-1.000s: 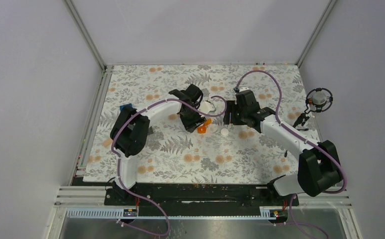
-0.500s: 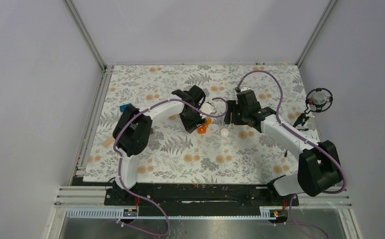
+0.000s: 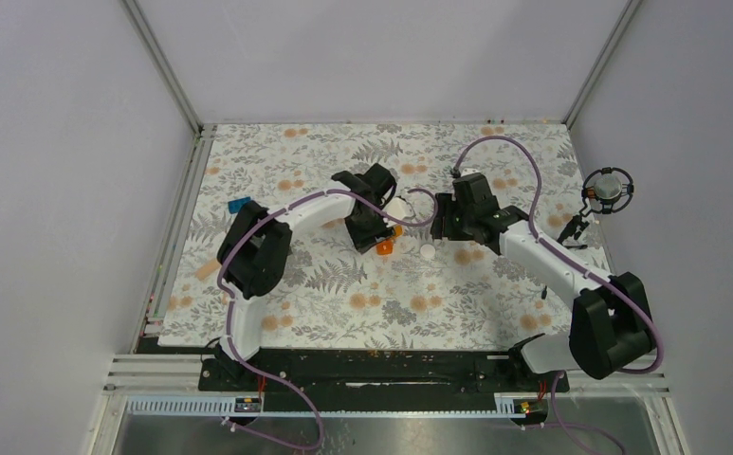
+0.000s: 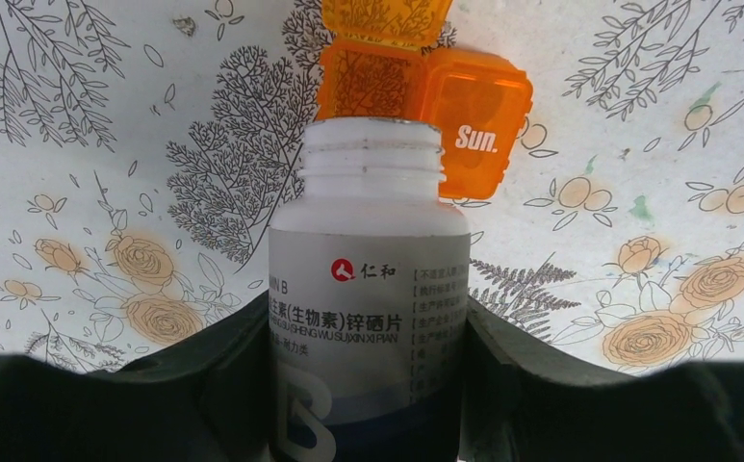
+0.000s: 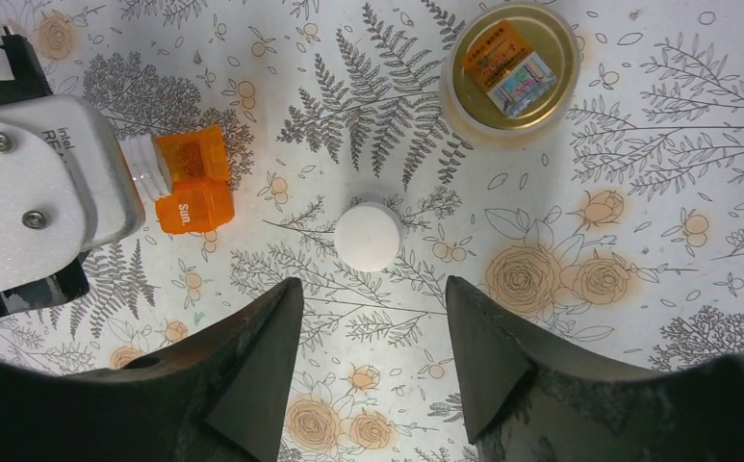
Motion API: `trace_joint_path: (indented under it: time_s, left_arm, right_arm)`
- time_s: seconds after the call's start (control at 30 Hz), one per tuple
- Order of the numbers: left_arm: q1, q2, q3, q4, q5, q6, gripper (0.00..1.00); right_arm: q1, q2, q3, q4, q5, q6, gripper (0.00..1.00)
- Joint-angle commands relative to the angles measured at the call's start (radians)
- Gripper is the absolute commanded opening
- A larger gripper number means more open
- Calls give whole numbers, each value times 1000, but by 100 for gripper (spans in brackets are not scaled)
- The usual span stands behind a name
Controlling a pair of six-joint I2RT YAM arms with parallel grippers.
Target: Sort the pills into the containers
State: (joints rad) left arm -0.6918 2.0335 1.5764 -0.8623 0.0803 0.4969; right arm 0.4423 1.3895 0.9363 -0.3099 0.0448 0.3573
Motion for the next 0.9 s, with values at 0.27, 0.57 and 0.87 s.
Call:
trace_joint_path:
  time_s: [0.27, 0.57, 0.87]
  left_arm:
    - [-17, 16, 49, 5, -41, 10, 0]
    - [-29, -9, 51, -7, -69, 8, 0]
    - [-43, -40, 50, -14, -108, 7, 0]
  right_arm:
    - [-3, -88, -14, -54, 244, 28, 52]
    - [-2, -99, -21, -70, 281, 37, 52]
    - [-3, -97, -28, -73, 293, 42, 53]
